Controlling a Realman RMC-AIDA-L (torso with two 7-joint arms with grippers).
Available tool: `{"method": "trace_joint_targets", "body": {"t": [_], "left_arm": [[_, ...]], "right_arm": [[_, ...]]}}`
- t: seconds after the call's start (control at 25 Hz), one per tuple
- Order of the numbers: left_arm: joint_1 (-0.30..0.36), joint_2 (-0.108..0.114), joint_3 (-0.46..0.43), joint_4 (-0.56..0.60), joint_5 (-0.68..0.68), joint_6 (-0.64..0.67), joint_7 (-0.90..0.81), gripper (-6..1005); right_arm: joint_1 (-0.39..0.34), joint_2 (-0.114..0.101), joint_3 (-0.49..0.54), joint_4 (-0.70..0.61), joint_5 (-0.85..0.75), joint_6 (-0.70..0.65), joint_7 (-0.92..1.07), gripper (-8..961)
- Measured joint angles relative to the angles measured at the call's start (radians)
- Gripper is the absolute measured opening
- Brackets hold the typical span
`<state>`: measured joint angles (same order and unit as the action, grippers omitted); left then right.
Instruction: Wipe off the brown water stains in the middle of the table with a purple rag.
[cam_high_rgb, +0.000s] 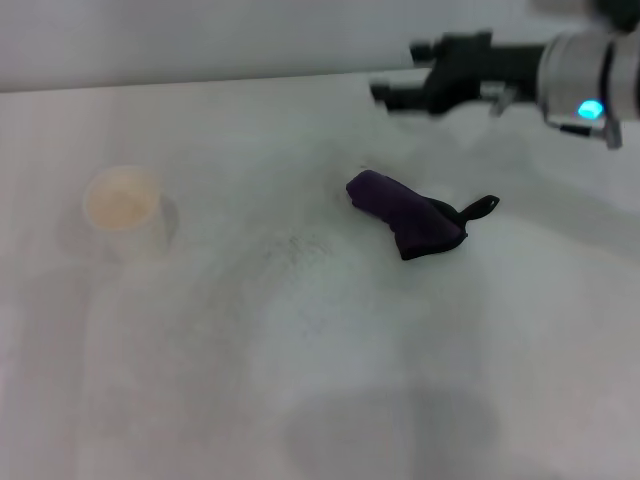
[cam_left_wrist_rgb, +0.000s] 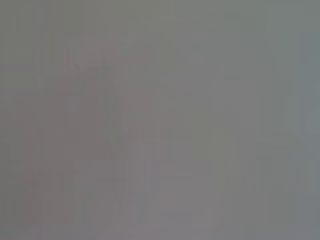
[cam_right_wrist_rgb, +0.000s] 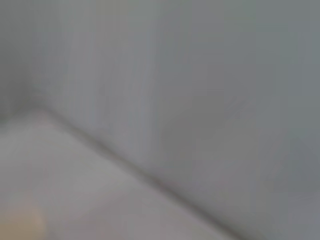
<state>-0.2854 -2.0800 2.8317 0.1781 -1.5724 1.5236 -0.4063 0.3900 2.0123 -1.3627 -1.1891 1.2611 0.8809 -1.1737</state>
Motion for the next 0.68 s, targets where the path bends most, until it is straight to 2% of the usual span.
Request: {"method": "trace_joint_targets", "body": {"t": [0.12,0.24,0.36,0.48,0.68], "left_arm": [[0.000,-0.001,0.000,0.000,0.002,0.000,0.000,891],[-0.002,-0.001,0.000,0.000,0.005,0.000,-0.001,891],[-0.002,0.000,0.000,0.000,0.004,0.000,-0.006,891],[-0.004,-0.001,0.000,0.000,0.003,-0.002,-0.009,891],[-0.009,0.000,0.004,-0.002,0.006,-0.012,-0.009,891]], "right_arm": [[0.009,-0.003,0.158,0.134,0.329,0.149,-0.181,727],[0.053,-0.008,0.396,0.396,0.589,0.372,-0.319,799],[0.080,-0.008,0.628,0.646,0.688,0.494,-0.423,834],[0.054,0.003,0.814,0.807,0.706,0.508,-0.670,857],[0.030,0.008,0.955,1.051,0.797,0.433,-1.319,857]]}}
